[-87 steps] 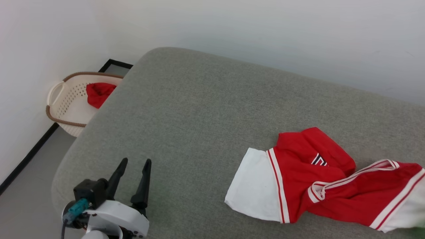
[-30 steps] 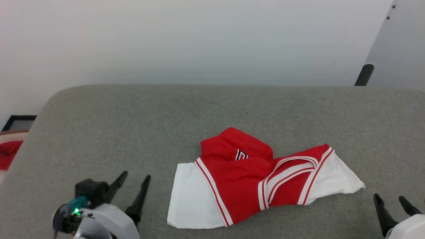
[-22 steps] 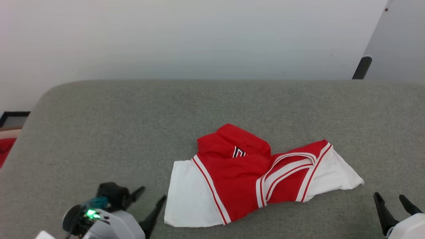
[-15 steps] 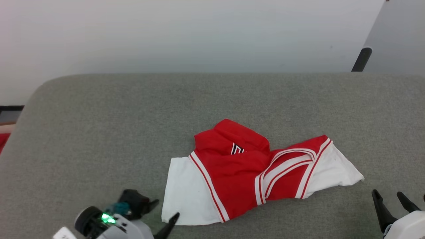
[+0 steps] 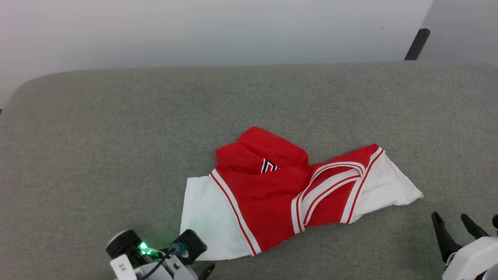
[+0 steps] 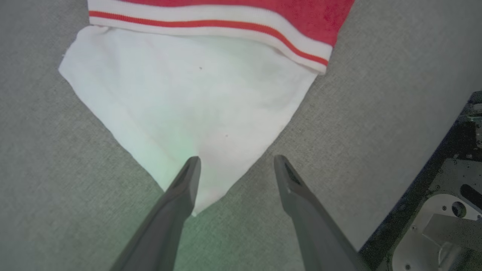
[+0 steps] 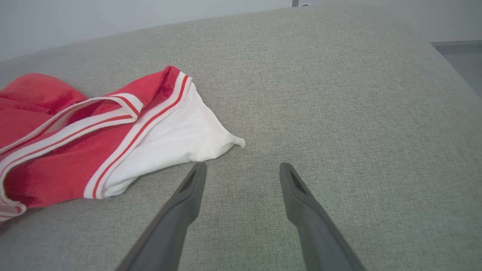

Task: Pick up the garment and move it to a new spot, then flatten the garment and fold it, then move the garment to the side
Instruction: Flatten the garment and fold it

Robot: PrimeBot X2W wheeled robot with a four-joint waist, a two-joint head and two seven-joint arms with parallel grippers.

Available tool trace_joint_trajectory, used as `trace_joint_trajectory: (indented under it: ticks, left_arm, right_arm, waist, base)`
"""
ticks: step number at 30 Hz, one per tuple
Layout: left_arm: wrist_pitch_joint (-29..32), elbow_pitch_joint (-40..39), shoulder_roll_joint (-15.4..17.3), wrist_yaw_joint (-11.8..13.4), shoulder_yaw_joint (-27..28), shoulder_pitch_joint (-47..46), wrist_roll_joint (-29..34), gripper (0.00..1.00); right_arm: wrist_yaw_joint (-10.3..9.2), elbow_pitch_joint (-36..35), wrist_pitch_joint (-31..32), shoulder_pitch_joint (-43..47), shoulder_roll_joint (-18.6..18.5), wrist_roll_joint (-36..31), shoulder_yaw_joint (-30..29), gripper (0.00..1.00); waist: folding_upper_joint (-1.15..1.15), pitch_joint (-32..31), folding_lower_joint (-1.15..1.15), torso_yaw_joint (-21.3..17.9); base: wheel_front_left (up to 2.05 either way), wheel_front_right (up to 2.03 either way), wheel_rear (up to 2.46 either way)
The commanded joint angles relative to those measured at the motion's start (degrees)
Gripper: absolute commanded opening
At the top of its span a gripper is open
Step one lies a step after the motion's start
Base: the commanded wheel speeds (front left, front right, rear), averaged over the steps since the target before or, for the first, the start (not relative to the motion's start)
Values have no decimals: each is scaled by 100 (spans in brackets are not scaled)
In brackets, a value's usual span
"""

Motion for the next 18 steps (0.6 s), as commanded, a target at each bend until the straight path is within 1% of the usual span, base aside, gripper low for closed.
trace_joint_trajectory:
  ticks: [1,9,15,18]
  left_arm:
    - [-21,121,30,-7,-165,-146,46,100]
    - [-83,840,132,7,-894,-652,273,100]
    - [-204,1318,39,33,-1067,-872,345,100]
    - [-162,1608,-11,92,-1016,-924,273,100]
  right_arm:
    - [-4,32,-38,-105,-16,29,25,100]
    - [-4,157,-96,-211,-33,72,34,100]
    - [-4,224,-110,-288,-29,93,49,100]
    - [-4,253,-122,-323,-32,90,60,100]
  waist:
    - [0,102,0,-64]
    - [0,241,0,-94]
    - [0,291,0,-77]
    - [0,296,0,-71]
  base:
    - [0,0,0]
    - [0,0,0]
    - [0,0,0]
    - [0,0,0]
